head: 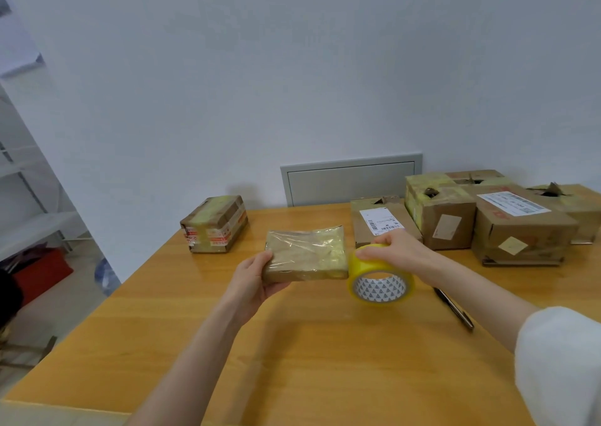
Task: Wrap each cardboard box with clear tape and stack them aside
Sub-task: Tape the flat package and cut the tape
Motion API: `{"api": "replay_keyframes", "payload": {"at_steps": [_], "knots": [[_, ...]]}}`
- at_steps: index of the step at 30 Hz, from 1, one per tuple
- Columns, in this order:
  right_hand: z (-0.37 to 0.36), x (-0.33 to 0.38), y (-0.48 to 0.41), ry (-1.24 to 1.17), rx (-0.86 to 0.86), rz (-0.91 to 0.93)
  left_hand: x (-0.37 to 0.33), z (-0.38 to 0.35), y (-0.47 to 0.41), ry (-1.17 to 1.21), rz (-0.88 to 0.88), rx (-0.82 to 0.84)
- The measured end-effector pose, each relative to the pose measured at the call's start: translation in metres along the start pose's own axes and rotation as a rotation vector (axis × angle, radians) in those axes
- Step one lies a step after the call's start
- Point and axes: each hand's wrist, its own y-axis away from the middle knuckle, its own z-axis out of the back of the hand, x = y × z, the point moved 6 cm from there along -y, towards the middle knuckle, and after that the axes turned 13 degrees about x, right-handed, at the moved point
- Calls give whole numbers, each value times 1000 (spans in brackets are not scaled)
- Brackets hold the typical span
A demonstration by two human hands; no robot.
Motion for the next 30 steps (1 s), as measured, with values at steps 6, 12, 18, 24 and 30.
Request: {"api": "replay_keyframes", "payload": {"at_steps": [6,12,18,24,30], "knots": [[-2,-3,-9,-83,-45,1,-15,-3,-5,-844,-211,-322],[0,-4,-9,-106,-58,12,5,-17,-7,-1175,-83,-310],[-9,1,-14,25,-71,6,24,-72,4,-1255,-127,1],[-4,-1,-12,12,-64,-14,24,-78,8,-1225,-354,122],[0,8,-12,135,-71,-57,27,-61,1,-1102,-328,128]]}}
